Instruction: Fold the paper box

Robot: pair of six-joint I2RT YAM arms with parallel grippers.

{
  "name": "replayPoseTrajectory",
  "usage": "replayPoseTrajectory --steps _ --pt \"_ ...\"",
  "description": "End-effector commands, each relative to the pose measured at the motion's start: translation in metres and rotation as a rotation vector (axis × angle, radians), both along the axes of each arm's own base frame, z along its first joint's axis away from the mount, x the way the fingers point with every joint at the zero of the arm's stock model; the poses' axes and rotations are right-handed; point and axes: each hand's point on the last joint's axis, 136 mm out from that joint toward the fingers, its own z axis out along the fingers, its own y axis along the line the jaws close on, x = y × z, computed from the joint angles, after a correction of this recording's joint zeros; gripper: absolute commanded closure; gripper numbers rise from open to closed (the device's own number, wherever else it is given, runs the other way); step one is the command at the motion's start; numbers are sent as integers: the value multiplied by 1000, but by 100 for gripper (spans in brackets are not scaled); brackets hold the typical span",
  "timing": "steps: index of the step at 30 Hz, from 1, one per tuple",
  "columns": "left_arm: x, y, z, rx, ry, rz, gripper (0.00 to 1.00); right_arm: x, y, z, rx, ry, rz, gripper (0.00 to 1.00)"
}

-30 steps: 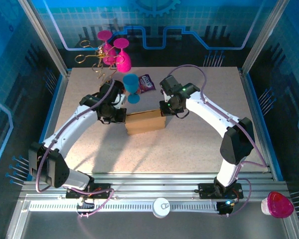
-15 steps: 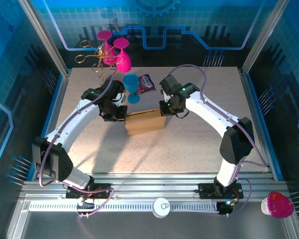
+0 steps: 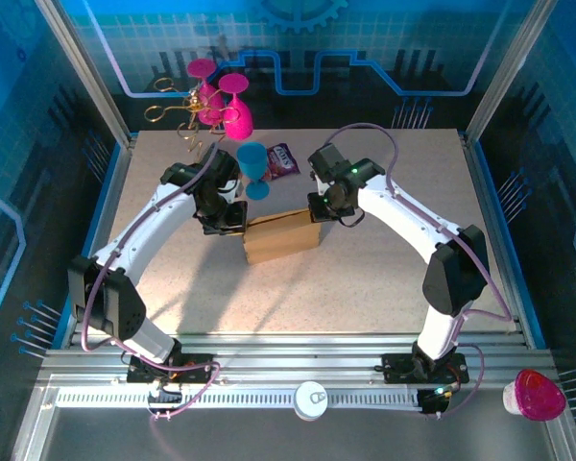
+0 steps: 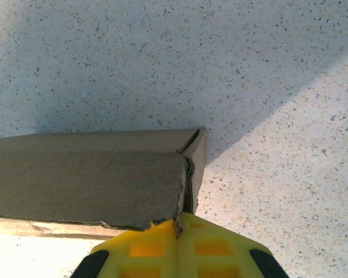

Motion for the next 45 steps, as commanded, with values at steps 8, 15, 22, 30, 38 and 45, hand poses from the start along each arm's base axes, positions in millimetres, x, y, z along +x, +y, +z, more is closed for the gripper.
replayPoseTrajectory --steps 8,15,22,30,38,45 --pt "-6 -8 -11 -70 24 58 98 -6 -2 -12 -23 60 8 100" --pt "-9 -6 -19 -77 14 82 99 -6 -3 -13 -28 60 8 100" --pt "-14 4 -32 -34 -7 84 100 -7 -5 -13 -24 49 13 100" --pt "-14 7 -37 -17 -12 83 100 -12 -5 7 14 22 19 76" --pt "-11 6 -37 -12 -13 71 100 -17 -5 46 248 46 -109 53" --pt "-10 4 -37 -12 -10 63 100 -2 -11 46 706 230 -574 38"
